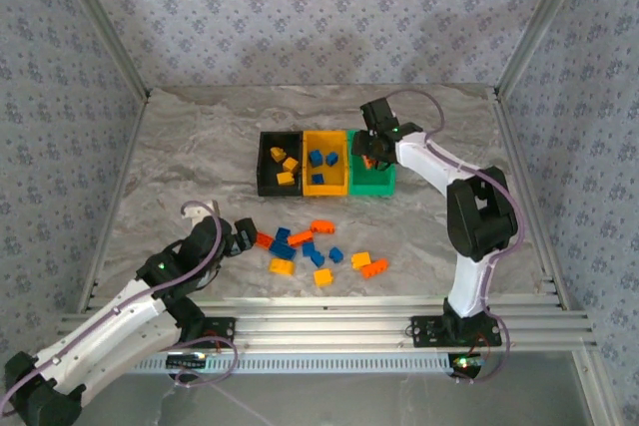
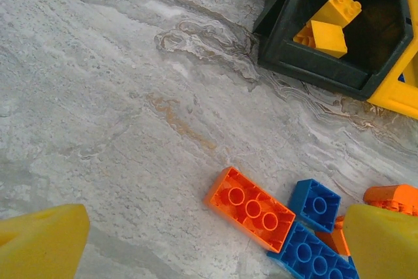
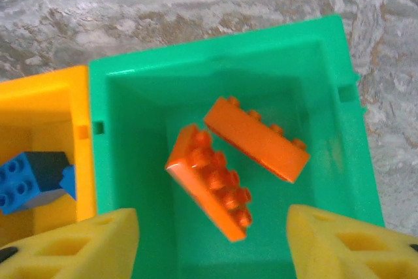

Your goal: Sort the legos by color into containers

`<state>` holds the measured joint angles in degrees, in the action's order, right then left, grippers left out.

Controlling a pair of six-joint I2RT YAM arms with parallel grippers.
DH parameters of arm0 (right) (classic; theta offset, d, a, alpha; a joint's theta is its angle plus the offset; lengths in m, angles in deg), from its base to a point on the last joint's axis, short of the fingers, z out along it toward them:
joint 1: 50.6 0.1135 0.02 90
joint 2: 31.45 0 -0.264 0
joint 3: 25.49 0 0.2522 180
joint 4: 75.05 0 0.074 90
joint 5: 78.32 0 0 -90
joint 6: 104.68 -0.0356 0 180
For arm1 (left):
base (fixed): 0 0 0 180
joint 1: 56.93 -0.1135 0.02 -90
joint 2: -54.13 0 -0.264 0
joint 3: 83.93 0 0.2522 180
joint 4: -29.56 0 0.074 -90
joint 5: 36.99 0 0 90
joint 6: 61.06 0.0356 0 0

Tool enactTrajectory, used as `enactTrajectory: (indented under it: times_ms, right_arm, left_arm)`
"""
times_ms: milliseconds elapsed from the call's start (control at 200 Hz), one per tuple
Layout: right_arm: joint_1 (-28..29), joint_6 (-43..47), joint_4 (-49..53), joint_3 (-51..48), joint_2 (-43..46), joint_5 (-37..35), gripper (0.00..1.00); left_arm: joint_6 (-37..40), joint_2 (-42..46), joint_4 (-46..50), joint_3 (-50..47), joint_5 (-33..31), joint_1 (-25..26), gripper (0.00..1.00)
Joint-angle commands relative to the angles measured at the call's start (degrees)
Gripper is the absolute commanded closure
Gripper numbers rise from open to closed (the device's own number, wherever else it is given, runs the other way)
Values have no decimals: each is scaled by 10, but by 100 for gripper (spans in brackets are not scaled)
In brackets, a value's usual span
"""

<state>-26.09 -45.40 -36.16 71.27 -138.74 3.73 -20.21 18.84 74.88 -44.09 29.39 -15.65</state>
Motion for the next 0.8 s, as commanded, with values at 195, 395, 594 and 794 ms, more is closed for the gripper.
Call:
enactTrajectory:
  times_ms: [195, 395, 594, 794]
  right_arm:
    - [37, -10, -41, -63, 115, 7, 30]
    - [65, -16, -67, -142, 186, -14, 30]
    - [63, -13, -71, -195, 236, -26, 29]
    - [59, -7, -75, -217, 267, -37, 30]
  left_arm:
    - [14, -77, -45, 22, 98, -50, 0]
    - [-69, -183, -127, 22, 143, -73, 5]
    - [-185, -273, -96, 69, 140, -73, 15]
    - [-297, -320, -58, 88, 136, -73, 12]
